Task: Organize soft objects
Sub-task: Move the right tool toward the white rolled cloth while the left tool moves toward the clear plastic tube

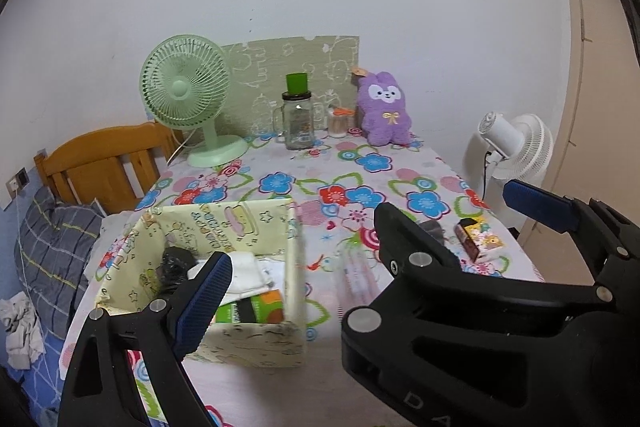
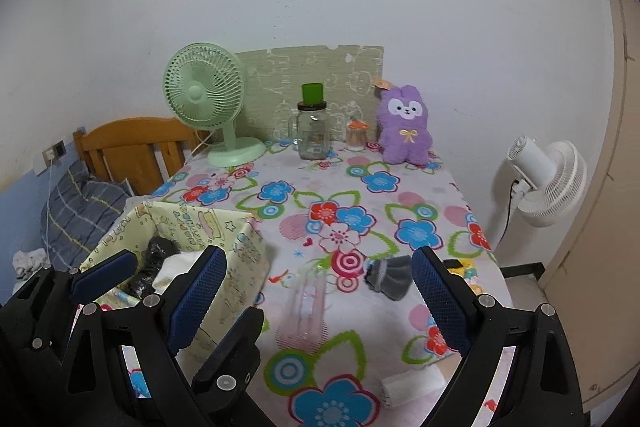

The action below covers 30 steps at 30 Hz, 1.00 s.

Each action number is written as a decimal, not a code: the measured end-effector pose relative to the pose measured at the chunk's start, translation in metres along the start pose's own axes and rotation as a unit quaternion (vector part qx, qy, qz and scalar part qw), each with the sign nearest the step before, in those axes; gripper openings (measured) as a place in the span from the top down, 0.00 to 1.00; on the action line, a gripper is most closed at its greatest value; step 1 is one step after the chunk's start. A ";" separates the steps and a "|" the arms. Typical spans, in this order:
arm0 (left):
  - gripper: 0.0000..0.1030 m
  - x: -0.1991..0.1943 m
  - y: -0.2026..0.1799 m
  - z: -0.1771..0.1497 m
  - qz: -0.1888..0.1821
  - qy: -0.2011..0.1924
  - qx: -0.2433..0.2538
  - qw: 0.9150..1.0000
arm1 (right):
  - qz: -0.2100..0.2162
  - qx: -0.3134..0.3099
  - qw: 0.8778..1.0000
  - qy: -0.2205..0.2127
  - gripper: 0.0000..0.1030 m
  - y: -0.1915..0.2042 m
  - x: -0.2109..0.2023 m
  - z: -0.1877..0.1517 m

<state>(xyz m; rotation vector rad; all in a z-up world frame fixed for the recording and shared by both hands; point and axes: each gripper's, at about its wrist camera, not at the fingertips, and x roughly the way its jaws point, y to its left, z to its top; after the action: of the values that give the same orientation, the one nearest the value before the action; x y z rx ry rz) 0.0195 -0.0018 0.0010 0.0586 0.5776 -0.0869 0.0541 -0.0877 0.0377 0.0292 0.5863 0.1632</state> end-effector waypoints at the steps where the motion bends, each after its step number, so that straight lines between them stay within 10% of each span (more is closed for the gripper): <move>1: 0.09 -0.001 -0.003 0.000 -0.001 -0.001 0.001 1.000 | -0.001 0.001 1.000 -0.001 0.07 -0.004 -0.002 -0.001; 30: 0.15 0.048 -0.057 -0.048 -0.061 0.069 0.018 0.996 | -0.067 0.047 0.994 0.069 0.07 -0.060 0.024 -0.067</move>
<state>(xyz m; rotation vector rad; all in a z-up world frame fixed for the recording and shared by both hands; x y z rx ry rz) 0.0280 -0.0577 -0.0675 0.0637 0.7179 -0.2132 0.0456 -0.1446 -0.0354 0.0702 0.7310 0.0077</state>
